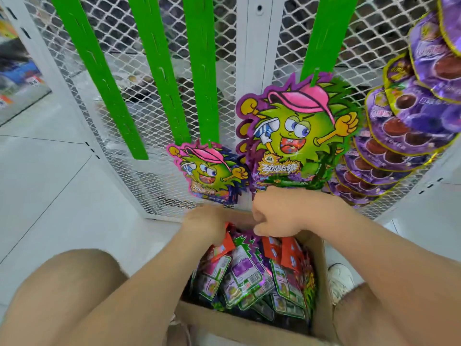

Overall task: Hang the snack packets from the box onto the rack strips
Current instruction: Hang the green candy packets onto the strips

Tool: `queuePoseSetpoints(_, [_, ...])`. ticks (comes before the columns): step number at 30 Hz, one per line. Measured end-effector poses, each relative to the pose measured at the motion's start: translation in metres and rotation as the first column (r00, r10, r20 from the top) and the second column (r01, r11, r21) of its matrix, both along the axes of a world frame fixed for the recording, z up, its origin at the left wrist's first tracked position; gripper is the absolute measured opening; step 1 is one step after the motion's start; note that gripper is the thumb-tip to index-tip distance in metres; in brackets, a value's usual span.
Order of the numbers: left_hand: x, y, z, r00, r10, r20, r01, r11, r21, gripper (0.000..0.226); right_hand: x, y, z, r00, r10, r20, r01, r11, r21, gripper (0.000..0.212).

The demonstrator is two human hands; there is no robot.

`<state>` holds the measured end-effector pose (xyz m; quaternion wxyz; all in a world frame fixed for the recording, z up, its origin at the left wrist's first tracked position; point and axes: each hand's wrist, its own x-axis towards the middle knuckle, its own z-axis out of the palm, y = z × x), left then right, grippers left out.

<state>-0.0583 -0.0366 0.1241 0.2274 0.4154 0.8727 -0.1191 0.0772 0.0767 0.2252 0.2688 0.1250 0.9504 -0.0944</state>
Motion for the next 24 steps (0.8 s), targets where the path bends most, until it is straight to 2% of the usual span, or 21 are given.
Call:
queuePoseSetpoints(3, [0.005, -0.009, -0.044, 0.992, 0.125, 0.028, -0.125, 0.992, 0.006, 0.037, -0.005, 0.005, -0.008, 1.000, 0.016, -0.013, -0.016, 0.999, -0.039, 0.040])
queuePoseSetpoints(8, [0.014, -0.047, -0.099, 0.980, 0.198, 0.001, -0.198, 0.979, 0.037, 0.026, -0.004, 0.008, -0.018, 0.999, 0.042, 0.022, -0.041, 0.998, -0.042, 0.035])
queuePoseSetpoints(10, [0.014, -0.055, -0.106, 0.977, 0.213, 0.000, -0.213, 0.975, 0.058, 0.024, -0.003, 0.009, -0.022, 0.998, 0.048, 0.047, -0.045, 0.997, -0.056, 0.035])
queuePoseSetpoints(14, [0.002, -0.040, -0.080, 0.967, 0.256, 0.014, -0.256, 0.962, 0.096, 0.026, -0.001, 0.016, -0.027, 0.997, 0.032, 0.066, -0.028, 0.998, -0.064, 0.033])
queuePoseSetpoints(16, [-0.011, -0.026, -0.054, 0.978, 0.203, 0.043, -0.206, 0.974, 0.094, 0.026, -0.002, 0.019, -0.028, 0.998, 0.031, 0.045, -0.029, 0.998, -0.056, 0.031])
queuePoseSetpoints(19, [-0.028, -0.011, -0.004, 0.993, -0.032, 0.117, 0.030, 0.999, 0.012, 0.023, -0.003, 0.023, -0.024, 0.999, 0.022, 0.038, -0.021, 1.000, -0.018, 0.022])
queuePoseSetpoints(21, [-0.036, -0.006, 0.033, 0.975, -0.149, 0.167, 0.148, 0.989, 0.020, 0.026, -0.003, 0.021, -0.017, 1.000, 0.006, 0.010, -0.006, 1.000, 0.019, 0.016])
queuePoseSetpoints(24, [-0.044, -0.007, 0.082, 0.936, -0.211, 0.281, 0.171, 0.972, 0.158, 0.024, -0.001, 0.028, -0.013, 0.999, -0.008, -0.040, 0.009, 0.999, 0.037, 0.056])
